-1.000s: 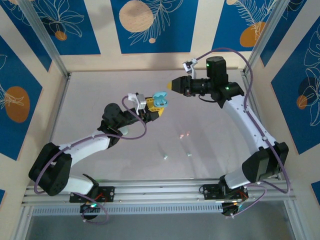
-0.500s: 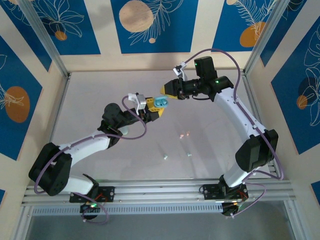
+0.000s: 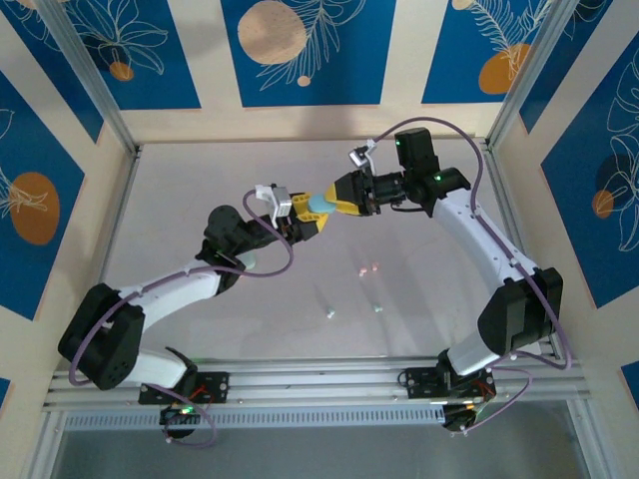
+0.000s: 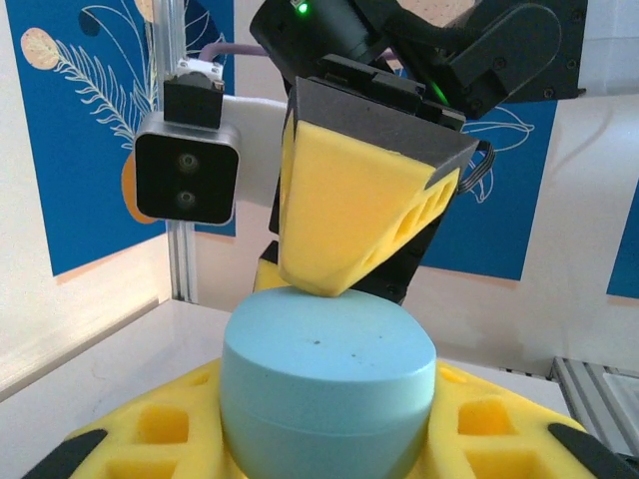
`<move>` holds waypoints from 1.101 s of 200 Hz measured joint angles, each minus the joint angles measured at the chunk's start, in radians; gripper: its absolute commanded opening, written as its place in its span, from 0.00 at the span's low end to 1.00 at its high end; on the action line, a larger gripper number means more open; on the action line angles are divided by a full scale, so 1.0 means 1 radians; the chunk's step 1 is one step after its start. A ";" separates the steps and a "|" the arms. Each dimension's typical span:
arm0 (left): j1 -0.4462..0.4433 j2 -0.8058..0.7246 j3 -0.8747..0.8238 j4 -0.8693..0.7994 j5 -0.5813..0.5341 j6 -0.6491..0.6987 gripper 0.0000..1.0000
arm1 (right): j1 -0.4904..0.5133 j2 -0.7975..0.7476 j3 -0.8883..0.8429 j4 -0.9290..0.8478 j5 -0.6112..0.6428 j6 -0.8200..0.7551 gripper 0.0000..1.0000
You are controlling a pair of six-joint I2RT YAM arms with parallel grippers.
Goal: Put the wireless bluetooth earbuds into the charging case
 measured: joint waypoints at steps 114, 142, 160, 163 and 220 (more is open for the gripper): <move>0.001 0.017 0.007 0.037 0.007 -0.016 0.28 | 0.004 0.006 -0.035 0.100 -0.101 0.150 0.25; 0.002 0.017 0.009 0.036 0.003 -0.014 0.37 | -0.001 0.006 -0.035 0.106 -0.102 0.158 0.19; 0.002 0.017 0.010 0.029 -0.001 -0.003 0.43 | -0.001 0.006 -0.035 0.108 -0.095 0.159 0.16; 0.002 0.016 0.011 0.019 -0.004 -0.002 0.44 | -0.001 0.006 -0.036 0.109 -0.092 0.163 0.15; 0.002 -0.002 0.043 -0.150 -0.035 0.048 0.72 | -0.009 0.008 -0.049 0.173 -0.035 0.200 0.12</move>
